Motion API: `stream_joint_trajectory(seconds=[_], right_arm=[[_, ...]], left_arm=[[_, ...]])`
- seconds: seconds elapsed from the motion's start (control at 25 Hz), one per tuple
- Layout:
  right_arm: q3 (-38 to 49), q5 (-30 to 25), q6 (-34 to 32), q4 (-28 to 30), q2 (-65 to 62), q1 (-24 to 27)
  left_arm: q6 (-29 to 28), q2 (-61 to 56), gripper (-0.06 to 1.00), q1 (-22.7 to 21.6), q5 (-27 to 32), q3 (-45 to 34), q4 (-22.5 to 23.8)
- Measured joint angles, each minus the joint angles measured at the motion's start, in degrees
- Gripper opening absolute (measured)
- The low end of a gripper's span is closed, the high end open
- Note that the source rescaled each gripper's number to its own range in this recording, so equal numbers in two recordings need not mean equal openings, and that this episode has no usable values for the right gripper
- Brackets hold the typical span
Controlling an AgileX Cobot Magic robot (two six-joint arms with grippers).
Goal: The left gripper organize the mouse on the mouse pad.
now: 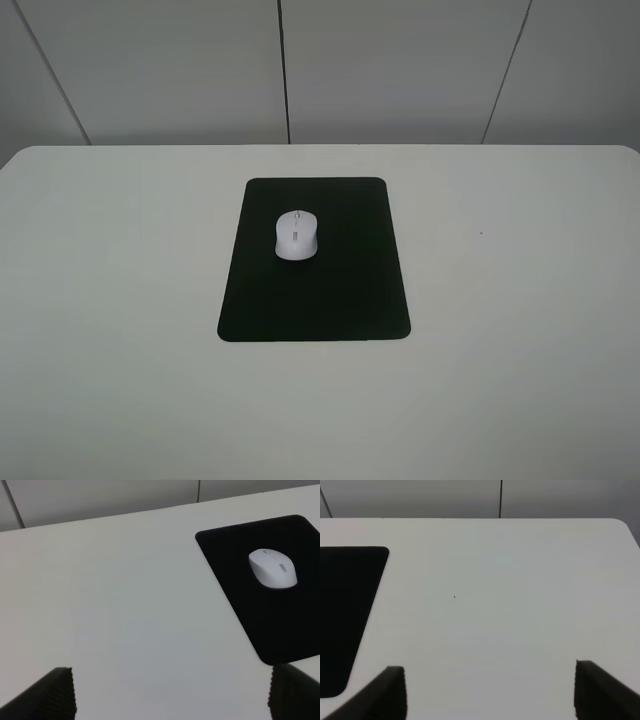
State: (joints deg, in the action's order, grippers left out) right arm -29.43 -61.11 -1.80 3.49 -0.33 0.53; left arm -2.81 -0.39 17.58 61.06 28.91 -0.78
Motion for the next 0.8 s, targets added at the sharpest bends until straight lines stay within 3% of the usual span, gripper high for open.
stream_joint_trajectory(seconds=[0.36, 0.8], right_arm=[[0.0, 0.0, 0.0, 0.1, 0.0, 0.0], [0.0, 0.0, 0.0, 0.1, 0.0, 0.0]], left_arm=[[0.0, 0.0, 1.00, -1.7, 0.0, 0.0, -0.1], [0.0, 0.0, 1.00, -17.6, 0.0, 0.0, -0.1]])
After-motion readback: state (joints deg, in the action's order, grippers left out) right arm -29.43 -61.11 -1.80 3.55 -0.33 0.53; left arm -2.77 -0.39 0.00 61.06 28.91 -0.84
